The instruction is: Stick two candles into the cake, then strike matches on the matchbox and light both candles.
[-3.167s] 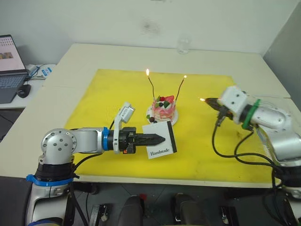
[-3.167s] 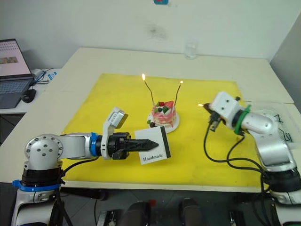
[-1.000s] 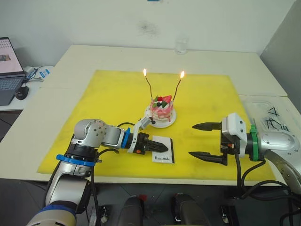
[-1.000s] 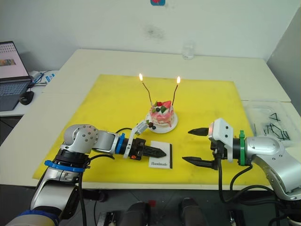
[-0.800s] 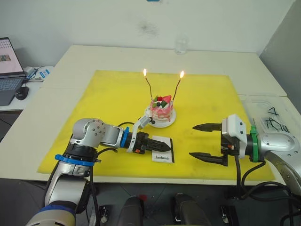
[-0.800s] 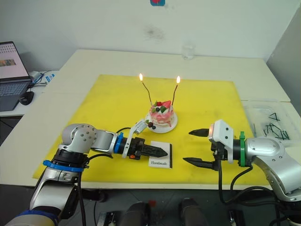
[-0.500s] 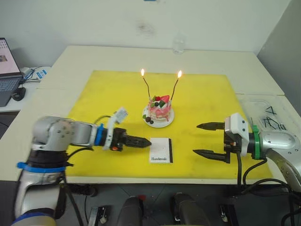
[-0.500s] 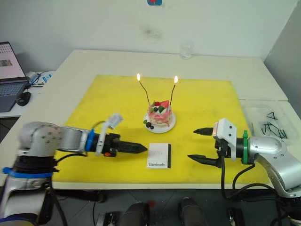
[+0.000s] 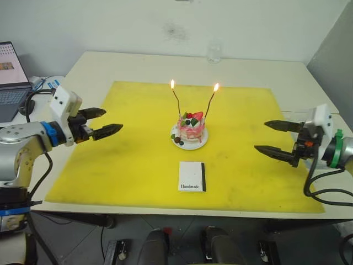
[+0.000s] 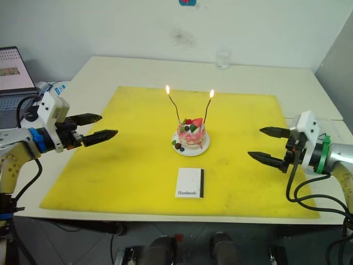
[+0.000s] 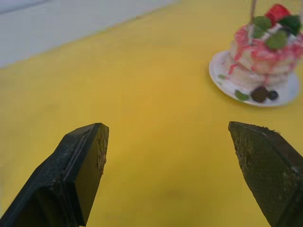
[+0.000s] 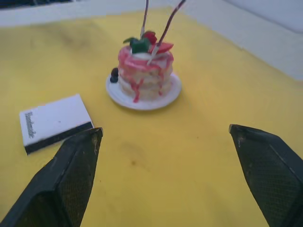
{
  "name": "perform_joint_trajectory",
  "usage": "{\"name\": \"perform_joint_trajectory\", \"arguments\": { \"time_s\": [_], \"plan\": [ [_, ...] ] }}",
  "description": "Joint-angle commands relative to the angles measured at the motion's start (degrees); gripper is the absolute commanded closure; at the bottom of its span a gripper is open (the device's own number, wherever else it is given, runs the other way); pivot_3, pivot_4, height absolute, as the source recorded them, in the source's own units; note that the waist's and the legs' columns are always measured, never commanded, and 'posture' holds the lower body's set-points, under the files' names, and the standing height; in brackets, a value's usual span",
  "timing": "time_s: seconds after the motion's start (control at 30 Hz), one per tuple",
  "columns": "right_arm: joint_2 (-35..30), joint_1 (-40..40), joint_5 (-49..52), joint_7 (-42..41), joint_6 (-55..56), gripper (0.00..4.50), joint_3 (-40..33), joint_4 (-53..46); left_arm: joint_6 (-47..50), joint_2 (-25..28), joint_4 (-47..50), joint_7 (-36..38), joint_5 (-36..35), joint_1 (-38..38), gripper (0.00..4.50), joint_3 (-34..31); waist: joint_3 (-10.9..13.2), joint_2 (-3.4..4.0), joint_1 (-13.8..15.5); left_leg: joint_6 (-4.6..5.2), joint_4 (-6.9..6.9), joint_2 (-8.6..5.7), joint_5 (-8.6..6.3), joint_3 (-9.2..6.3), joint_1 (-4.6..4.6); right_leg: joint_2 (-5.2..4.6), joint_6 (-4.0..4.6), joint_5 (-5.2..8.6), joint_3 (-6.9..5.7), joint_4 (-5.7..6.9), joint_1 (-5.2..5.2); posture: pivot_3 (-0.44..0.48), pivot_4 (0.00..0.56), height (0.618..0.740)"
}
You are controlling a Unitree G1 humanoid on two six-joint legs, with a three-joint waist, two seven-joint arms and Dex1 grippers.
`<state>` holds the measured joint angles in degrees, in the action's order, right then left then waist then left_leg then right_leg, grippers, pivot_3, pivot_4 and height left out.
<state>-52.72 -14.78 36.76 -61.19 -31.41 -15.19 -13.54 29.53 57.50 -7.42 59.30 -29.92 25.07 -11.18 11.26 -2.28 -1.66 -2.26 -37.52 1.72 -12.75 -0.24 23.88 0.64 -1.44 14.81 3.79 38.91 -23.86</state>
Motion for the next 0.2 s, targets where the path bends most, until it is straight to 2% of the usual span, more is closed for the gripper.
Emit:
{"name": "perform_joint_trajectory", "arguments": {
  "time_s": [0.03,0.1,0.2],
  "plan": [
    [-1.9,0.1,3.5,-0.8,-3.2,0.00,-3.0,-2.5,-11.0,0.8,-2.4,3.5,6.5,-0.6,0.01,2.2,0.0,0.00,0.1,0.00,0.02,0.00,0.00,0.00,0.00,0.00,0.00,0.00,-0.01,0.00,-0.02,0.000,0.150,0.740],
    [-2.0,-0.1,3.1,-0.1,-3.5,0.00,-3.0,-1.9,-13.8,-0.9,-4.2,3.2,8.8,0.2,0.01,3.8,0.0,0.01,0.1,0.00,0.04,0.01,0.00,0.02,0.00,0.00,0.00,0.00,0.01,0.00,-0.03,0.000,0.150,0.740],
    [-1.9,0.1,3.0,0.6,-4.0,0.00,-3.0,-1.9,-13.6,-2.9,-5.6,3.6,8.4,2.7,0.01,3.9,0.0,0.00,0.1,0.01,0.03,0.01,0.00,0.10,0.02,0.00,-0.03,-0.02,0.08,0.01,-0.07,0.000,0.150,0.740]
  ]
}}
